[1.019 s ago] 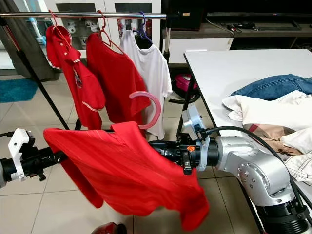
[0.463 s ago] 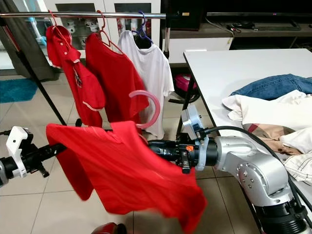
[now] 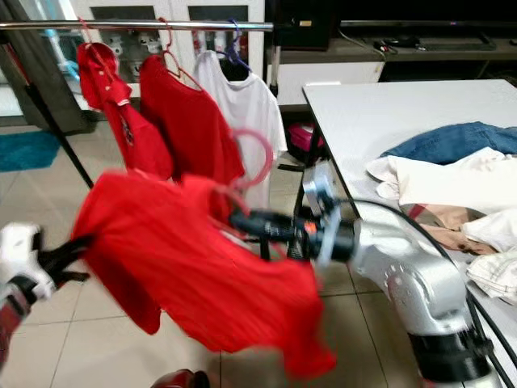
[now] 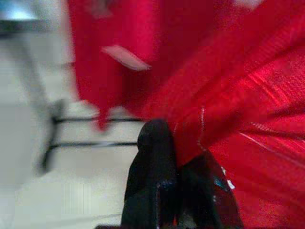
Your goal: Hang hanger
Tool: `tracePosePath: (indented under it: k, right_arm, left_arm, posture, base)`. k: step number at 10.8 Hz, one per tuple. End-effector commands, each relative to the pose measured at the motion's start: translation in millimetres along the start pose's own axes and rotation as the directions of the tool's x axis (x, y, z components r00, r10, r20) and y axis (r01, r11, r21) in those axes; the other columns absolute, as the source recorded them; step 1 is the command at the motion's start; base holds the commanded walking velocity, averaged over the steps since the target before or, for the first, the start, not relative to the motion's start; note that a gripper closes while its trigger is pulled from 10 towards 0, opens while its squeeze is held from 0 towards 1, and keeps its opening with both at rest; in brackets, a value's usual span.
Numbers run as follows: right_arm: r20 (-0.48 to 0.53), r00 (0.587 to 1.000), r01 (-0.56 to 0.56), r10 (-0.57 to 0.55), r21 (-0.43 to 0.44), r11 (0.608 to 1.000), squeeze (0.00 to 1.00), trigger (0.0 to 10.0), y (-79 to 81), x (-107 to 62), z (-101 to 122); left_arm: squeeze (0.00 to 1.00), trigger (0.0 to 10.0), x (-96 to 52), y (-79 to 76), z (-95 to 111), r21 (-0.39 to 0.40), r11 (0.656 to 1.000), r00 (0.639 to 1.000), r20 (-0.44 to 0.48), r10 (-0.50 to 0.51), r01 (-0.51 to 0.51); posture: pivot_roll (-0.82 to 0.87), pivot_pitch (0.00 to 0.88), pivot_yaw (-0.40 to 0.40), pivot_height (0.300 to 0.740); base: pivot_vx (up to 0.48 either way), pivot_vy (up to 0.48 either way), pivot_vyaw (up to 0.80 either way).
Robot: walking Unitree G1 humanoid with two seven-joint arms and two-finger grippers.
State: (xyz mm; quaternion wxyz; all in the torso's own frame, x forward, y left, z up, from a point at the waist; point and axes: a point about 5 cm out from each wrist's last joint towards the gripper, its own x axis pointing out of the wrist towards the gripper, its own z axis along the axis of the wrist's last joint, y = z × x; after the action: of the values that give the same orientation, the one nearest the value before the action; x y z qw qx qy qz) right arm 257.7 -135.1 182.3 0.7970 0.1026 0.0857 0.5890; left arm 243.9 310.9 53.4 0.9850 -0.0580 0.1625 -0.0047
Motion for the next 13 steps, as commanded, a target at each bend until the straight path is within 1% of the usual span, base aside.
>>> tracePosePath:
  k: [1, 2, 3, 4, 5, 6, 7, 8, 9, 10, 11, 12, 13]
  right_arm:
    - [0.046, 0.999, 0.028, -0.025, -0.054, 0.998, 0.00, 10.0, -2.6, -4.2, 12.9]
    - [0.050, 0.998, 0.041, -0.038, -0.042, 0.998, 0.00, 10.0, -4.7, -3.9, 13.0]
    - [0.045, 0.998, 0.054, -0.052, -0.040, 0.998, 0.00, 10.0, -6.5, -2.8, 12.2]
    - [0.043, 0.996, 0.082, -0.080, -0.044, 0.996, 0.00, 10.0, -9.8, 0.0, 11.2]
    - [0.048, 0.995, 0.088, -0.086, -0.041, 0.995, 0.00, 10.0, -9.9, 1.4, 10.6]
    - [0.044, 0.989, 0.141, -0.139, -0.059, 0.988, 0.00, 10.0, -12.8, 6.5, 6.9]
    - [0.062, 0.973, 0.225, -0.221, -0.073, 0.972, 0.00, 10.0, -17.8, 11.6, 5.5]
    - [0.081, 0.954, 0.295, -0.288, -0.093, 0.951, 0.00, 10.0, -21.0, 16.8, 6.4]
    - [0.041, 0.912, 0.410, -0.408, -0.089, 0.908, 0.00, 10.0, -26.6, 21.7, 1.7]
    - [0.047, 0.885, 0.465, -0.463, -0.104, 0.879, 0.00, 10.0, -28.7, 25.3, -1.0]
    - [0.058, 0.853, 0.521, -0.518, -0.068, 0.851, 0.00, 10.0, -30.5, 29.2, -6.9]
    - [0.037, 0.818, 0.575, -0.574, -0.068, 0.815, 0.00, 10.0, -32.4, 28.9, -15.7]
    - [-0.028, 0.753, 0.649, -0.657, -0.129, 0.749, 0.00, 10.0, -32.4, 24.3, -42.3]
  left_arm:
    - [0.00, 0.0, -8.1, 20.6, -2.7, -0.030, 0.985, 0.985, 0.001, 0.172, -0.172]
    - [0.00, 0.0, -10.3, 23.7, -6.4, -0.053, 0.973, 0.974, -0.002, 0.226, -0.226]
    - [0.00, 0.0, -9.2, 19.0, -9.3, -0.066, 0.973, 0.975, -0.006, 0.223, -0.223]
    - [0.00, 0.0, -2.0, -5.5, -12.2, 0.002, 0.995, 0.995, -0.006, 0.097, -0.097]
    - [0.00, 0.1, 1.0, -20.8, -7.7, 0.039, 0.999, 1.000, 0.022, 0.001, -0.002]
    - [0.07, 10.0, 2.8, -33.2, 2.6, 0.063, 0.995, 0.994, 0.067, -0.085, 0.081]
    - [1.00, 10.0, 0.3, -35.1, 10.4, 0.101, 0.988, 0.987, 0.092, -0.130, 0.121]
    - [1.00, 10.0, -4.4, -35.2, 12.4, 0.138, 0.979, 0.983, 0.081, -0.163, 0.150]
    - [1.00, 10.0, -15.0, -36.5, 12.0, 0.179, 0.965, 0.977, 0.060, -0.203, 0.189]
    - [1.00, 10.0, -17.8, -44.9, 17.0, 0.173, 0.963, 0.972, 0.078, -0.221, 0.206]
    - [1.00, 10.0, -18.4, -67.6, 25.4, 0.133, 0.962, 0.961, 0.113, -0.254, 0.238]
    - [1.00, 10.0, -19.1, -83.5, 27.6, 0.098, 0.957, 0.949, 0.133, -0.286, 0.275]
    - [0.00, 10.0, -21.6, -116.9, 31.2, 0.083, 0.943, 0.929, 0.161, -0.333, 0.324]
  posture:
    - [-0.04, 0.038, 0.059, 0.740]
    - [-0.04, 0.037, 0.057, 0.740]
    - [-0.04, 0.036, 0.054, 0.740]
    - [-0.04, 0.033, 0.050, 0.740]
    - [-0.04, 0.031, 0.046, 0.740]
    - [-0.04, 0.029, 0.042, 0.740]
    - [-0.03, 0.031, 0.038, 0.740]
    - [-0.03, 0.031, 0.035, 0.740]
    - [-0.02, 0.031, 0.024, 0.740]
    - [-0.02, 0.030, 0.018, 0.740]
    - [-0.01, 0.029, 0.016, 0.740]
    - [-0.01, 0.026, 0.010, 0.740]
    - [0.00, 0.027, 0.001, 0.740]
  base:
    - [0.000, 0.000, 0.00]
    - [0.000, 0.000, 0.00]
    - [0.000, 0.000, 0.00]
    - [0.000, 0.000, 0.00]
    - [0.000, 0.000, 0.00]
    - [0.000, 0.000, 0.00]
    - [0.000, 0.000, 0.00]
    - [0.000, 0.000, 0.00]
    - [0.000, 0.000, 0.00]
    - [0.000, 0.000, 0.00]
    - [0.000, 0.000, 0.00]
    - [0.000, 0.000, 0.00]
    - [0.000, 0.000, 0.00]
